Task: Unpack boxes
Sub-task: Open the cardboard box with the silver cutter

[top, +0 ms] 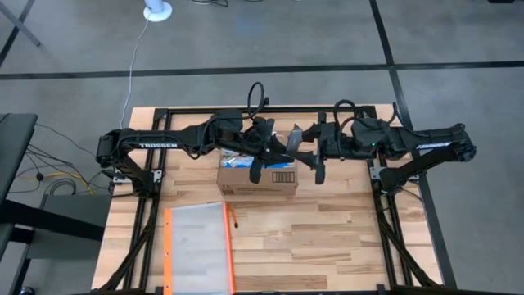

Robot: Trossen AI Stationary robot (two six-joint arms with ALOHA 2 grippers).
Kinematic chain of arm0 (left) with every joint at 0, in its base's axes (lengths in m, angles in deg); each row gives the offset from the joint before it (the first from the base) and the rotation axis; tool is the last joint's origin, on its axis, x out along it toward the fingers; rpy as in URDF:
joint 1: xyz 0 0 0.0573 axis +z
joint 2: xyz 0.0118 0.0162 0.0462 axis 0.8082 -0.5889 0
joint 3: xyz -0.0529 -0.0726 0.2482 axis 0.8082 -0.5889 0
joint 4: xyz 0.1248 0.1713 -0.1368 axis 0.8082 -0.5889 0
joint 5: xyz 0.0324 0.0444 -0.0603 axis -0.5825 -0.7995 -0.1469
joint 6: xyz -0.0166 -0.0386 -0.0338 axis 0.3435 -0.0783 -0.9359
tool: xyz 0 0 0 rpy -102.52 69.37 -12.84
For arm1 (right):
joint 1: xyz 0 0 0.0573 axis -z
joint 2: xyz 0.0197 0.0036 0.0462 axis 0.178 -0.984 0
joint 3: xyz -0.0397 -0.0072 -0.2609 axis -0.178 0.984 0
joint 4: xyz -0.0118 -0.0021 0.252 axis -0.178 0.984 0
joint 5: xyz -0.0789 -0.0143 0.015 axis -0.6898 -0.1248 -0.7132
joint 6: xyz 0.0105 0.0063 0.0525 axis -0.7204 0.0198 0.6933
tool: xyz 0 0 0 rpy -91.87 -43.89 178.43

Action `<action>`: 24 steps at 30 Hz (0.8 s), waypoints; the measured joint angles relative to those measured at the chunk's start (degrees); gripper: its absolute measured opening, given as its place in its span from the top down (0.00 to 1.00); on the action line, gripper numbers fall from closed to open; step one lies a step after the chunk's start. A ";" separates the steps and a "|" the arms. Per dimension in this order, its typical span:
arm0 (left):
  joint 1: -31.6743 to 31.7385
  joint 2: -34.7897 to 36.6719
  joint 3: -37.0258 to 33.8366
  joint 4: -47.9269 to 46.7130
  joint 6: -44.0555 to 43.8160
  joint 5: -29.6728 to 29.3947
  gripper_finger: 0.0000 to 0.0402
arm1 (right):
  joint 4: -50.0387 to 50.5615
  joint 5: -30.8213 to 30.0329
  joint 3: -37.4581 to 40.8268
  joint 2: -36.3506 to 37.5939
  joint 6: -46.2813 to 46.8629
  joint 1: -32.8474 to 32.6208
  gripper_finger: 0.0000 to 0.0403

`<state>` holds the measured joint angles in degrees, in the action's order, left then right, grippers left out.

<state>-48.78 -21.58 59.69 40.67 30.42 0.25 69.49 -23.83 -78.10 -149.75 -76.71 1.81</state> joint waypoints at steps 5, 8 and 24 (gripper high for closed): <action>0.00 -0.02 0.00 -0.34 1.06 -1.07 0.87 | 1.57 -0.13 -0.02 0.11 1.14 -0.03 0.85; 0.04 -0.07 -0.09 -0.77 1.55 -1.03 0.87 | 2.81 -0.20 -0.04 0.13 1.48 0.01 0.85; 2.88 4.98 0.04 -2.75 1.88 -2.95 0.55 | 9.14 -0.15 0.11 -0.40 1.11 -0.09 0.85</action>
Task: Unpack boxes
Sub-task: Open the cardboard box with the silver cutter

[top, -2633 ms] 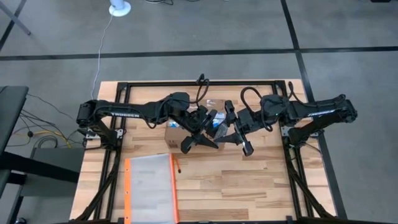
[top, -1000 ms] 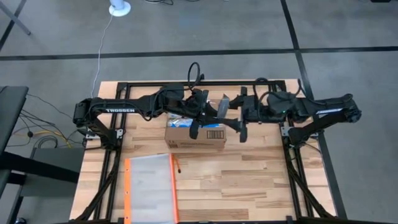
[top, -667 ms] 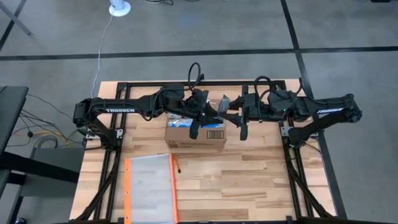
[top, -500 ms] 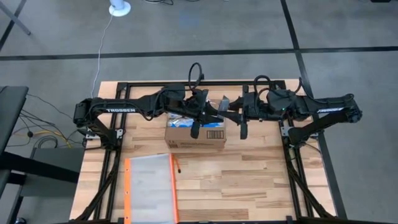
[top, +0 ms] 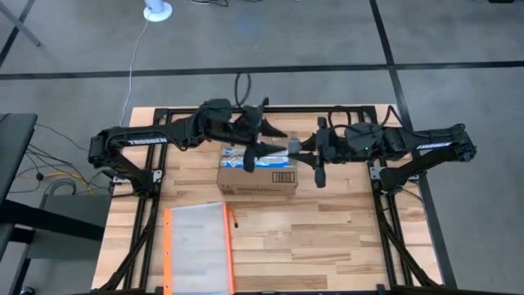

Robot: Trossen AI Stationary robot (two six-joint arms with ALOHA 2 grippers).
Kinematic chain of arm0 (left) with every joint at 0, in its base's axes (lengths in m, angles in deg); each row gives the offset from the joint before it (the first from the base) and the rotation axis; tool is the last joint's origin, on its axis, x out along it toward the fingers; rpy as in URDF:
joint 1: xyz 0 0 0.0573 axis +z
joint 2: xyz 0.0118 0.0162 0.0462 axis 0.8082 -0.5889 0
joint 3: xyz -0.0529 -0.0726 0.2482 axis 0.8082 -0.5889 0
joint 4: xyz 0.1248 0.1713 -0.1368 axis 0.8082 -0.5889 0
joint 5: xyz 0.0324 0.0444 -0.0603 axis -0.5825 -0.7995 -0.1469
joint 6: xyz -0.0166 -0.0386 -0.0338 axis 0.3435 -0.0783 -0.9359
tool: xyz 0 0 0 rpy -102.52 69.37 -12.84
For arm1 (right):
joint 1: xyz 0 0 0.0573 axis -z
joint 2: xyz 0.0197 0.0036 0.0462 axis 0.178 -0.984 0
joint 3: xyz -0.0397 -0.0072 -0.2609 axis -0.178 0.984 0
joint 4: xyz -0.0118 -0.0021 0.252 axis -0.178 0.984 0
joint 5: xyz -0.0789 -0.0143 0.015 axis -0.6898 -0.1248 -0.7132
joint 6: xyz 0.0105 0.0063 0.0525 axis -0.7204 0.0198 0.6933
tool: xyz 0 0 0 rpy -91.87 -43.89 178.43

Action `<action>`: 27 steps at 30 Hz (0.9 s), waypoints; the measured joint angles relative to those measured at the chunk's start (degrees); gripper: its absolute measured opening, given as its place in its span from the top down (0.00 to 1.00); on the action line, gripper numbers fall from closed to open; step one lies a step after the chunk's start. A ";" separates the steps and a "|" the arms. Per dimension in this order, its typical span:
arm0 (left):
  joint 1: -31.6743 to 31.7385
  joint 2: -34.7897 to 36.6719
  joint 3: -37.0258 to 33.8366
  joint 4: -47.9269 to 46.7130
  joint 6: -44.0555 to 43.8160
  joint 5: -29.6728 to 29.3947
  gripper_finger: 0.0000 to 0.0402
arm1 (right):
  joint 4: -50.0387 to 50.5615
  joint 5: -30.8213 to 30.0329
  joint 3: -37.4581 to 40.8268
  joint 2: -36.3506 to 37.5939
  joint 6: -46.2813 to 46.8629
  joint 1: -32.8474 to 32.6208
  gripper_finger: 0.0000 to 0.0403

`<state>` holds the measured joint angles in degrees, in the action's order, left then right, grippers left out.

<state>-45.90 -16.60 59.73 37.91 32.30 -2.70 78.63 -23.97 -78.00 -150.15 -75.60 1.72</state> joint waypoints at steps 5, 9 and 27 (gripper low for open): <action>0.07 -0.30 0.04 3.03 -1.81 0.12 0.55 | -1.15 -0.07 -0.03 -0.12 -0.34 0.00 0.85; -0.43 -0.52 0.02 2.89 -3.05 0.11 0.55 | -2.00 -0.12 -0.04 -0.48 -1.11 0.00 0.85; -1.70 -0.67 0.00 5.39 -4.44 1.86 0.54 | -3.56 0.16 -0.11 -0.89 -3.15 1.60 0.85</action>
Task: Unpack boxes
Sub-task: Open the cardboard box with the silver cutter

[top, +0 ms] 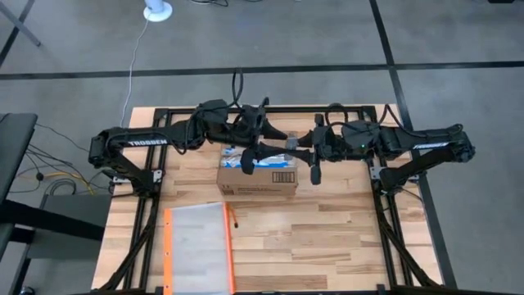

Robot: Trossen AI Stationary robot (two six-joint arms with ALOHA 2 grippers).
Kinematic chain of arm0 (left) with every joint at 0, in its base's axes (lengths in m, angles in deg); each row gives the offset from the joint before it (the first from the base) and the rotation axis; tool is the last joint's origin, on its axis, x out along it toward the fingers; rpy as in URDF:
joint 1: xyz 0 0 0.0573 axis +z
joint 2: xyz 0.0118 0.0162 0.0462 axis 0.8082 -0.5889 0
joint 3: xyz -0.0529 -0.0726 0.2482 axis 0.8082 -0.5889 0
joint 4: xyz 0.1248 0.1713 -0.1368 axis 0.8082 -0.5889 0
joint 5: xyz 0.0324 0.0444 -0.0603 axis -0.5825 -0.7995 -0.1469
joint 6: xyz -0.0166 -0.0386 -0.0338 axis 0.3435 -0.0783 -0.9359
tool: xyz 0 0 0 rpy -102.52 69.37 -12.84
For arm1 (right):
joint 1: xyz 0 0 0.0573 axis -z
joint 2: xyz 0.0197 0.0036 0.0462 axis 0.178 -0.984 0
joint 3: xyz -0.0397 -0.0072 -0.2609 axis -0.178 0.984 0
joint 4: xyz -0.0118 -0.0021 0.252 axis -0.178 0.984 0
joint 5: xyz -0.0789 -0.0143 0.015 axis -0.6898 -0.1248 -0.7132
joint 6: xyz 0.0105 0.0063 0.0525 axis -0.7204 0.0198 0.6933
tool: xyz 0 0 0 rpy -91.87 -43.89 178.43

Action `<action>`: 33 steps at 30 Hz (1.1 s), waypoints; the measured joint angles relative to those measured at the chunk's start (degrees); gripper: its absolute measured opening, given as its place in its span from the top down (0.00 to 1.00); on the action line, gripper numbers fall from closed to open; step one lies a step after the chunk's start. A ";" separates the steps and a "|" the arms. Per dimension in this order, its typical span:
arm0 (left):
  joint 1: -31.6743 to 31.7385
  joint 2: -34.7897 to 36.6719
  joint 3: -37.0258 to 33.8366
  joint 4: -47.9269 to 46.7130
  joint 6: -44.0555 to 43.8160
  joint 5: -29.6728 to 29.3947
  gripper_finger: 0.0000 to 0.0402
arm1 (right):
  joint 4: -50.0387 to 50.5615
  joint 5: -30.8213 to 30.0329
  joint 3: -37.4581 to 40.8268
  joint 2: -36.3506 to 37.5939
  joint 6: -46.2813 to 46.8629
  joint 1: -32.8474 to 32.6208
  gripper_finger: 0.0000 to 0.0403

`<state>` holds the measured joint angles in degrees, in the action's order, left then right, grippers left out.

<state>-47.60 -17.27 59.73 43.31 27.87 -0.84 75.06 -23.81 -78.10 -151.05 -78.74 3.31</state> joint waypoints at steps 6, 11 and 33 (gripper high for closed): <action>-0.16 -0.93 -0.01 2.18 0.56 -1.81 0.54 | -0.93 0.21 0.02 -2.00 -0.12 0.00 0.85; -0.33 -1.67 0.03 3.04 0.68 -1.79 0.54 | -3.16 0.32 0.02 -2.91 -0.31 0.30 0.85; 0.07 -1.84 -0.04 5.36 3.93 -3.75 0.85 | -4.41 0.62 -0.12 -2.37 0.57 0.37 0.85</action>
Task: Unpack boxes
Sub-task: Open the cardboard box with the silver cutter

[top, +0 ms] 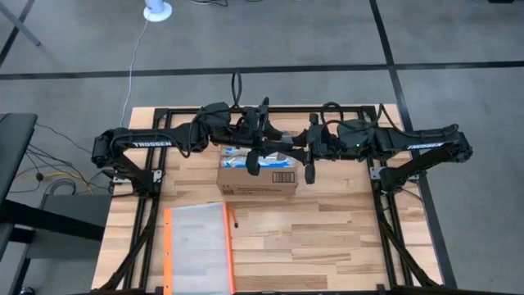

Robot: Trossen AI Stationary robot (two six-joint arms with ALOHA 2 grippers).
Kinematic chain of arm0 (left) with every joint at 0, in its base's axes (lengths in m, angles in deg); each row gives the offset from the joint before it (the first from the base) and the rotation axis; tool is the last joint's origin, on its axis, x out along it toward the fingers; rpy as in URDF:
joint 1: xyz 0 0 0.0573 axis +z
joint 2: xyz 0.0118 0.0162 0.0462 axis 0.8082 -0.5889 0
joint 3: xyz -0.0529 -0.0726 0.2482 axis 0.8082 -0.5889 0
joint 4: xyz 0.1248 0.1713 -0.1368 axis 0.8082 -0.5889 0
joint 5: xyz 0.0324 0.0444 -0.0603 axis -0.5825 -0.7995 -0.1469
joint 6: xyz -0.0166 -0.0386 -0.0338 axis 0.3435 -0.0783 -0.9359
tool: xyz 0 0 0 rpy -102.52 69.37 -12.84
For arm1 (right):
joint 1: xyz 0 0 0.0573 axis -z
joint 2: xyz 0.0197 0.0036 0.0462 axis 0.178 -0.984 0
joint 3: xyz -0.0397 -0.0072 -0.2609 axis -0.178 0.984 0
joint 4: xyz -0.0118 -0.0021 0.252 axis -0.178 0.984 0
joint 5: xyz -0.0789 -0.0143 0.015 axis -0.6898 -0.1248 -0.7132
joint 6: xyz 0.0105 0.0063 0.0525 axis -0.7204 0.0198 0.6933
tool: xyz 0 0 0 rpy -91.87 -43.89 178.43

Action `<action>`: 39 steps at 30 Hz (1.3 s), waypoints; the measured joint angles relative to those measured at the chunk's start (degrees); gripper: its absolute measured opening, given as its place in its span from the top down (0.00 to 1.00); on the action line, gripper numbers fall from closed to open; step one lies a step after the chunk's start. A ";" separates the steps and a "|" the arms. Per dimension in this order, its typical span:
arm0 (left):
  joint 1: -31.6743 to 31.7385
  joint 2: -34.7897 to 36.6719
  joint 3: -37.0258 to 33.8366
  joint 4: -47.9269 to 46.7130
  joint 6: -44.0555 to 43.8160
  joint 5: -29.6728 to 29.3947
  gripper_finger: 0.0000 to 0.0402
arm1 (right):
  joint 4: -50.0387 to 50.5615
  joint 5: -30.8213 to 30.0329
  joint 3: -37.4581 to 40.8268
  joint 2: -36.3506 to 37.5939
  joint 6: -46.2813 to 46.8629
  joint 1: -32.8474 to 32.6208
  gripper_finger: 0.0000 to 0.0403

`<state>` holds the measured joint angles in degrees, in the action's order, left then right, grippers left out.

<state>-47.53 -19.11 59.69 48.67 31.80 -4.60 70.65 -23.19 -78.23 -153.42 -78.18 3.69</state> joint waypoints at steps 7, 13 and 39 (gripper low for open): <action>1.43 0.67 2.63 -1.83 -0.76 -1.32 0.85 | 4.73 -0.50 -0.09 2.97 -0.42 0.00 0.60; 4.55 5.20 5.27 -9.74 1.74 -2.06 0.85 | 20.77 -1.41 -1.02 9.15 5.20 -0.07 0.50; 4.41 -2.01 -5.44 44.96 -19.17 3.23 0.85 | -63.69 2.71 23.43 -2.11 -6.60 1.09 0.54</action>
<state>-43.12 -21.12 54.25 93.63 12.63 -1.36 6.96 -20.48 -54.80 -155.53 -84.77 4.78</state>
